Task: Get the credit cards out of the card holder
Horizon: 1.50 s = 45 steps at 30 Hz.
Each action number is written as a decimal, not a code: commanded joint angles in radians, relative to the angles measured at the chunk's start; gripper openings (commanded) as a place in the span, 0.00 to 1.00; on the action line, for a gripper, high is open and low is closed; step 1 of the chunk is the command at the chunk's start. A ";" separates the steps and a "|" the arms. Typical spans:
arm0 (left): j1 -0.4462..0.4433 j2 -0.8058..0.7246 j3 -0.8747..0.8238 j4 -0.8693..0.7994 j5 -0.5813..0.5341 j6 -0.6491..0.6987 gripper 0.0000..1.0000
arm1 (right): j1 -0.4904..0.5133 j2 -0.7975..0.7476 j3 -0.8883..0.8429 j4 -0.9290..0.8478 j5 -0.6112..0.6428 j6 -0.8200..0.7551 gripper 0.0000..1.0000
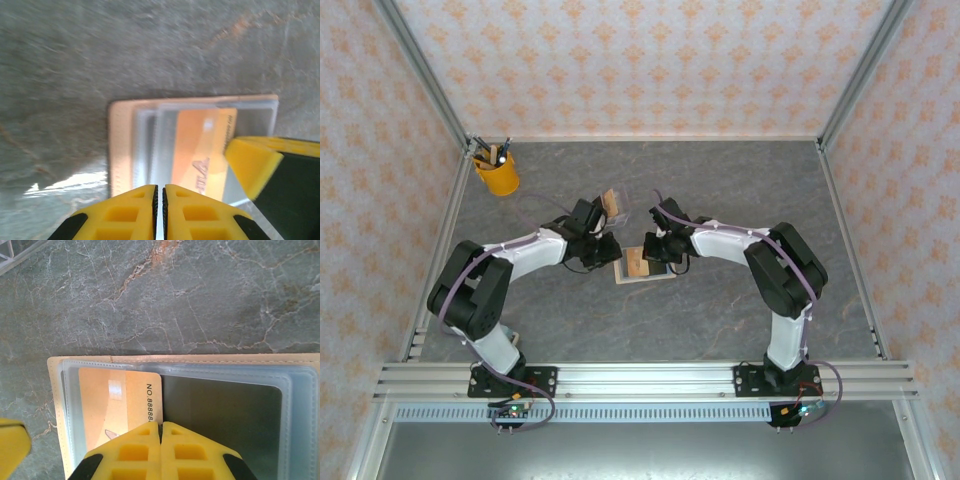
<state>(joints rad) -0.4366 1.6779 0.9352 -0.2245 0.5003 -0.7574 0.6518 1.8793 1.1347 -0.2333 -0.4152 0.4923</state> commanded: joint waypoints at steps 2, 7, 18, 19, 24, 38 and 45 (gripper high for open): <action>-0.027 0.052 0.057 0.024 0.019 0.014 0.13 | -0.001 -0.016 -0.010 -0.029 0.015 -0.019 0.05; -0.027 0.096 0.060 -0.035 -0.056 -0.001 0.11 | -0.017 -0.016 -0.035 0.014 -0.055 -0.001 0.10; -0.025 0.135 0.019 -0.067 -0.110 -0.029 0.09 | -0.055 0.015 -0.073 0.116 -0.256 0.042 0.23; -0.025 0.135 0.016 -0.068 -0.112 -0.030 0.09 | -0.055 0.018 -0.073 0.121 -0.259 0.046 0.23; -0.025 0.137 0.003 -0.068 -0.117 -0.032 0.09 | -0.057 0.034 -0.070 0.136 -0.264 0.062 0.24; -0.022 0.142 -0.012 -0.066 -0.115 -0.036 0.07 | -0.086 0.024 -0.095 0.160 -0.259 0.082 0.06; -0.019 0.119 0.007 -0.071 -0.101 -0.014 0.16 | -0.138 -0.054 -0.153 0.160 -0.247 0.059 0.00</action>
<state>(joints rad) -0.4641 1.7763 0.9733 -0.2119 0.4625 -0.7856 0.5457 1.8748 1.0203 -0.0620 -0.6891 0.5716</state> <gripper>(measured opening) 0.142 0.049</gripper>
